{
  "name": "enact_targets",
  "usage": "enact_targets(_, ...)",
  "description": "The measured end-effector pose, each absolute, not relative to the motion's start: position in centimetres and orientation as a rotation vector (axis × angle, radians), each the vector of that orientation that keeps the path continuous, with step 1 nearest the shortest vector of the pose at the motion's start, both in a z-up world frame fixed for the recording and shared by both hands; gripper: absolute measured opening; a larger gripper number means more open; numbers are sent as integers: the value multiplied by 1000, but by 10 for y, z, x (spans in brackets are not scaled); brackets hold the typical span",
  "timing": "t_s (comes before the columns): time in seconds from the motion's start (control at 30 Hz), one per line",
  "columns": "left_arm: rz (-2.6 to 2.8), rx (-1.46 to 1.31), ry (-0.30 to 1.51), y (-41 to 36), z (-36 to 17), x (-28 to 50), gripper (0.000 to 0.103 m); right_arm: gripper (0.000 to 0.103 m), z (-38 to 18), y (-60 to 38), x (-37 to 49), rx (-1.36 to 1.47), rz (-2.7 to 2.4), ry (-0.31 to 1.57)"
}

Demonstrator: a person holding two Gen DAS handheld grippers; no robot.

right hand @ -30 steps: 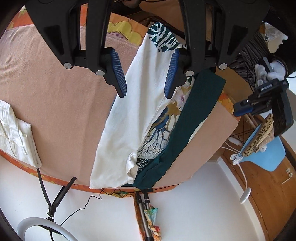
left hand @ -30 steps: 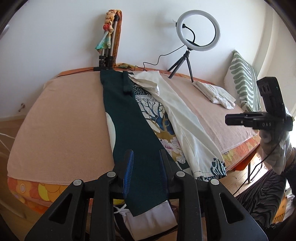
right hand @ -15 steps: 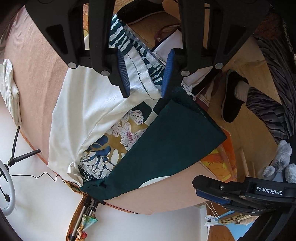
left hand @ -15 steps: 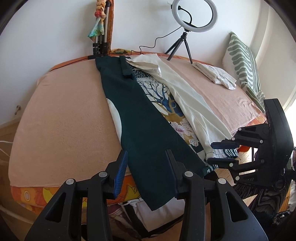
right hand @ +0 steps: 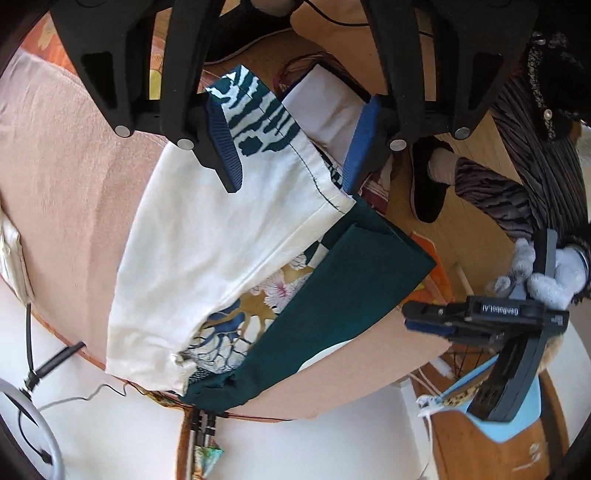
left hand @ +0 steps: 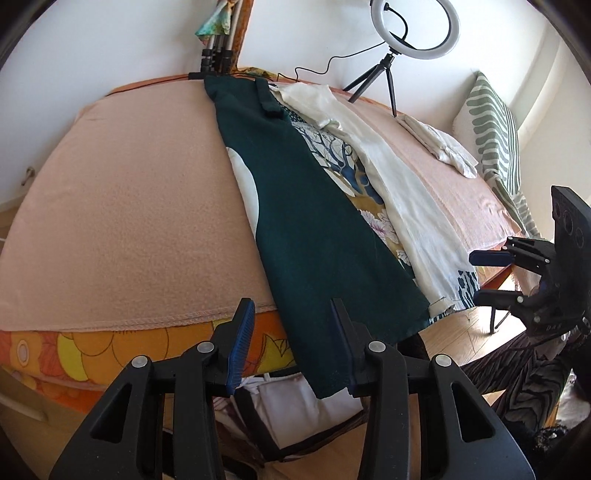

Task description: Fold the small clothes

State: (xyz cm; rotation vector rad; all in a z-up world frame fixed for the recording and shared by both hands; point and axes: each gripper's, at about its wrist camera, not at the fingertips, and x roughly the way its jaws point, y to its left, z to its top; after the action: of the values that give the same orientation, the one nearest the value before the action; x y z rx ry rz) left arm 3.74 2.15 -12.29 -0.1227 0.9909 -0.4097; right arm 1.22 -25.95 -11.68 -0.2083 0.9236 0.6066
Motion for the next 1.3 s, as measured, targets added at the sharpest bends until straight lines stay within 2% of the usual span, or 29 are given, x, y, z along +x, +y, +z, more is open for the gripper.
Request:
enact_targets(0.23,-474,-292,1053,32,-131,18,39,54,-134,-338,23,191,596,1102)
enact_targets(0.47,-517,-396,1142,37,-140,19,41,54,-159,-343,29,293,624,1232)
enact_targets(0.83,-565,-602,1250,48,-162,36,41,54,-170,-343,43,432,719,1314)
enact_targets(1.0,-595,-657,1266,47,-165,38,38,24,-174,-346,43,509,744,1338)
enact_targets(1.07,-601,-649,1263,45,-165,38,26,17,-174,-345,44,521,749,1341)
enact_targets(1.1,-606,-644,1261,44,-164,38,22,14,-174,-344,43,522,754,1339)
enact_targets(1.17,-616,-642,1248,44,-162,38,8,11,-173,-340,42,528,772,1332)
enact_targets(1.3,-653,-671,1203,43,-157,37,4,8,-169,-334,43,537,782,1306)
